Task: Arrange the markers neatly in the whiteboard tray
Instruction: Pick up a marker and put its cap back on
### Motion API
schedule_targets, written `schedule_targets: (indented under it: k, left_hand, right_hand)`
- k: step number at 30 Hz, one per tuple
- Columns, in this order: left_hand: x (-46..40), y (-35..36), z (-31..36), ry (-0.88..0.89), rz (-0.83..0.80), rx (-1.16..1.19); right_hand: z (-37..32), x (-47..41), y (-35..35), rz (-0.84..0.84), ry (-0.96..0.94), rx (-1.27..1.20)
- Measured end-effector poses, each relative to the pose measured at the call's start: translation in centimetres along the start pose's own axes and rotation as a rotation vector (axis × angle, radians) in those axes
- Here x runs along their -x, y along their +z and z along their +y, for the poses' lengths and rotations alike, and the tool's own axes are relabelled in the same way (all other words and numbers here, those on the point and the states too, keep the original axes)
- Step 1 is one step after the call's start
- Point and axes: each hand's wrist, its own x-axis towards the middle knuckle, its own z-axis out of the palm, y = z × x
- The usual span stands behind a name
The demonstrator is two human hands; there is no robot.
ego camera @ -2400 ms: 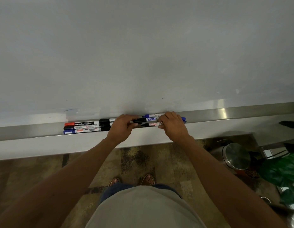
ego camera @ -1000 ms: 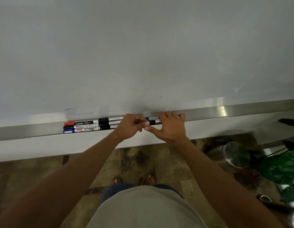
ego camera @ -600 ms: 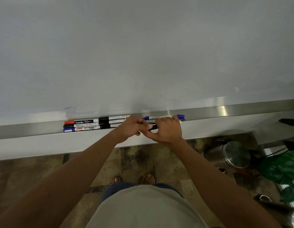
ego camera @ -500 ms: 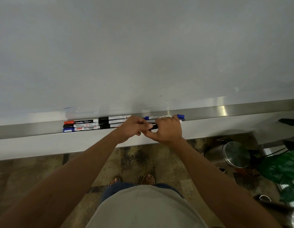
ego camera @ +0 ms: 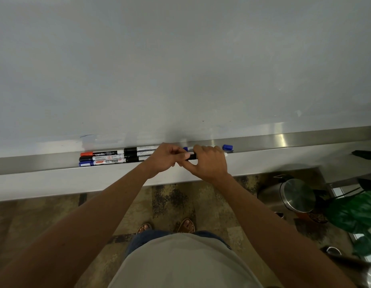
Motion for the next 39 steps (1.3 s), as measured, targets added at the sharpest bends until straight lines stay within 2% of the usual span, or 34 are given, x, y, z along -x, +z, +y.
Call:
schedule_targets:
  k: [5, 9, 13, 19, 24, 31, 34, 39]
  left_hand:
    - [-0.4, -0.6, -1.2, 0.004, 0.194, 0.01]
    - [-0.8, -0.8, -1.6, 0.031, 0.349, 0.086]
    - [-1.3, -1.3, -2.1, 0.082, 0.462, -0.188]
    - [-0.9, -0.9, -2.8, 0.274, 0.429, -0.584]
    - [-1.0, -0.1, -2.6, 0.37, 0.387, -0.803]
    - [-1.6, 0.4, -1.9, 0.344, 0.362, -0.861]
    - [-1.6, 0.4, -2.0, 0.328, 0.354, -0.849]
    - [-1.4, 0.2, -2.2, 0.334, 0.385, -0.835]
  right_hand:
    - [1.1, -0.4, 0.2, -0.067, -0.103, -0.144]
    - [1.8, -0.8, 0.4, -0.102, -0.094, -0.122]
    - [2.5, -1.7, 0.4, -0.093, -0.051, -0.117]
    - [2.5, -2.2, 0.5, -0.05, -0.02, -0.084]
    - [2.4, -2.3, 0.9, -0.041, -0.022, -0.056]
    - [3.6, -1.0, 0.6, 0.054, 0.047, -0.023]
    - [5.0, -0.4, -0.4, 0.096, 0.176, -0.011]
    - [7.0, 0.5, -1.0, -0.056, 0.359, -0.016]
